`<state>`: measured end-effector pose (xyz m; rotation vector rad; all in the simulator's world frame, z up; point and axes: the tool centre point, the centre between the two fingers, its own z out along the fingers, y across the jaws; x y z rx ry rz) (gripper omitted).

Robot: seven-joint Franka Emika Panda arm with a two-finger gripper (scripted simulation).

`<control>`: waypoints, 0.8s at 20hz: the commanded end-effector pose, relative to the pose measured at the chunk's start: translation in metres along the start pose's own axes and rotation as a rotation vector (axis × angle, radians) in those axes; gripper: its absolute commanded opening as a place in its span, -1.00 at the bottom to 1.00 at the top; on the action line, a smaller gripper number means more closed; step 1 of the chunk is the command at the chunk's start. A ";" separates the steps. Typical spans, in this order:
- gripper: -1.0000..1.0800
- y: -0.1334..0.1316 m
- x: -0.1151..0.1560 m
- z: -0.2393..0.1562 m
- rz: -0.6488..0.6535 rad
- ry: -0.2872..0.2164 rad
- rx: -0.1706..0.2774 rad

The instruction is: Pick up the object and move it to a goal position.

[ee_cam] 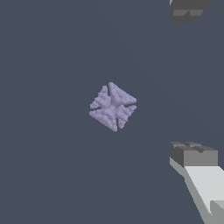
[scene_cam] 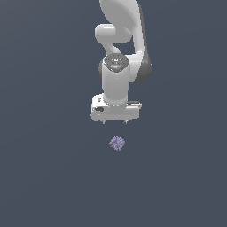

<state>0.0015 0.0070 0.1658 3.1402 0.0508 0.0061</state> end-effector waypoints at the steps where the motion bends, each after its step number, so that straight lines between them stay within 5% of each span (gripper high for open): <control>1: 0.92 0.000 0.000 0.000 0.000 0.000 0.000; 16: 0.92 0.005 -0.005 0.005 0.046 -0.019 -0.004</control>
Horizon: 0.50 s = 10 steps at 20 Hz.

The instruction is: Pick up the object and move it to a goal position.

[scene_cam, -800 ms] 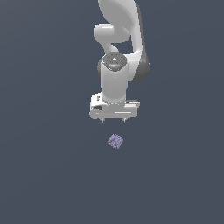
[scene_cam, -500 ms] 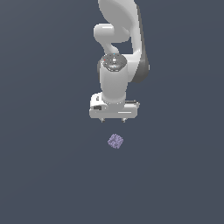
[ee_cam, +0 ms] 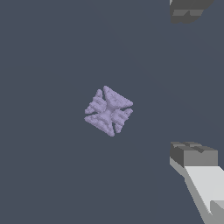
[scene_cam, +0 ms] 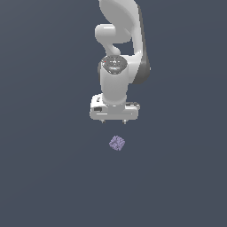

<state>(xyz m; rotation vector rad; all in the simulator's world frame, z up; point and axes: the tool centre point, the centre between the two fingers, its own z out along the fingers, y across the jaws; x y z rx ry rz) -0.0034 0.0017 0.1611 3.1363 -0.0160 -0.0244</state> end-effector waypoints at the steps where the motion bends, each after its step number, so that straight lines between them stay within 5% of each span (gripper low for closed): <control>1: 0.92 0.000 0.001 0.001 0.008 0.000 0.000; 10: 0.92 -0.004 0.012 0.014 0.116 0.002 0.004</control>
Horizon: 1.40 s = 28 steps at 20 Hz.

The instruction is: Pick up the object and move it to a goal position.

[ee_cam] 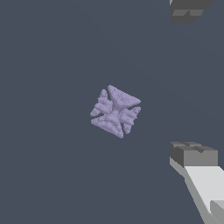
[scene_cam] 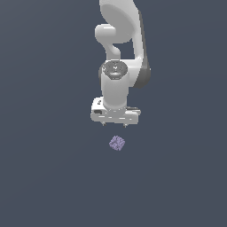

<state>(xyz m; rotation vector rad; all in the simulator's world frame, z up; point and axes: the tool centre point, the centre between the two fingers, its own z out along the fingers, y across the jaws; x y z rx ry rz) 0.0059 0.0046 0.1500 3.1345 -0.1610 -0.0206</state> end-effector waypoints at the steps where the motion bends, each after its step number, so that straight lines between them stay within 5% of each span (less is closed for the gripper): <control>1: 0.92 -0.002 0.004 0.005 0.043 0.001 0.001; 16: 0.92 -0.016 0.033 0.050 0.376 0.009 0.006; 28: 0.92 -0.019 0.039 0.061 0.454 0.011 0.006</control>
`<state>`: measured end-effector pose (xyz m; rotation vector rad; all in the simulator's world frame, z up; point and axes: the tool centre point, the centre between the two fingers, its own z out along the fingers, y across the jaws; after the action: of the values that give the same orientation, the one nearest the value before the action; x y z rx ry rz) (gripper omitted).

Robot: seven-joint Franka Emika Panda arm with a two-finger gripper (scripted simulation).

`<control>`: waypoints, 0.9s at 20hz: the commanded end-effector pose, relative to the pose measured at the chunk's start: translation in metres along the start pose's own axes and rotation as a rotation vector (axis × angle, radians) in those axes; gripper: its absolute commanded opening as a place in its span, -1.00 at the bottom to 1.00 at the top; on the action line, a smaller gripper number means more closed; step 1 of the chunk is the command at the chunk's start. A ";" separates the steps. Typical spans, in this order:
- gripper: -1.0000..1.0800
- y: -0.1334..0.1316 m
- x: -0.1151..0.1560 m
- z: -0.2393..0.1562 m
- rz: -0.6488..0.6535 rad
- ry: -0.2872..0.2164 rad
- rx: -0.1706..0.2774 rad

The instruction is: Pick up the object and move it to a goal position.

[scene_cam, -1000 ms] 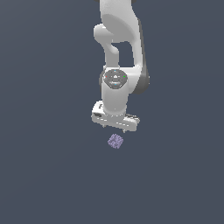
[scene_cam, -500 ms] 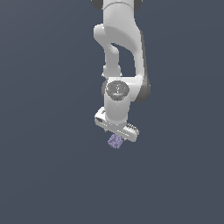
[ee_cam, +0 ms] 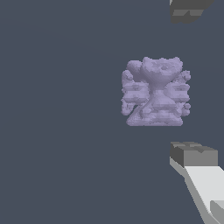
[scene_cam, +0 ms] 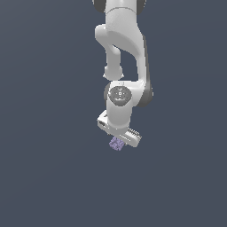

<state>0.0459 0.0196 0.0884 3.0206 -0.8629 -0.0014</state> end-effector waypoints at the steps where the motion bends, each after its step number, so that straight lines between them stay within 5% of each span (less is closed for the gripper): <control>1: 0.92 0.000 0.000 0.000 0.000 0.000 0.000; 17: 0.92 0.000 0.000 0.050 0.005 0.001 0.000; 18: -1.00 0.000 0.000 0.050 0.005 0.001 0.000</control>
<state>0.0459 0.0197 0.0385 3.0186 -0.8700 -0.0011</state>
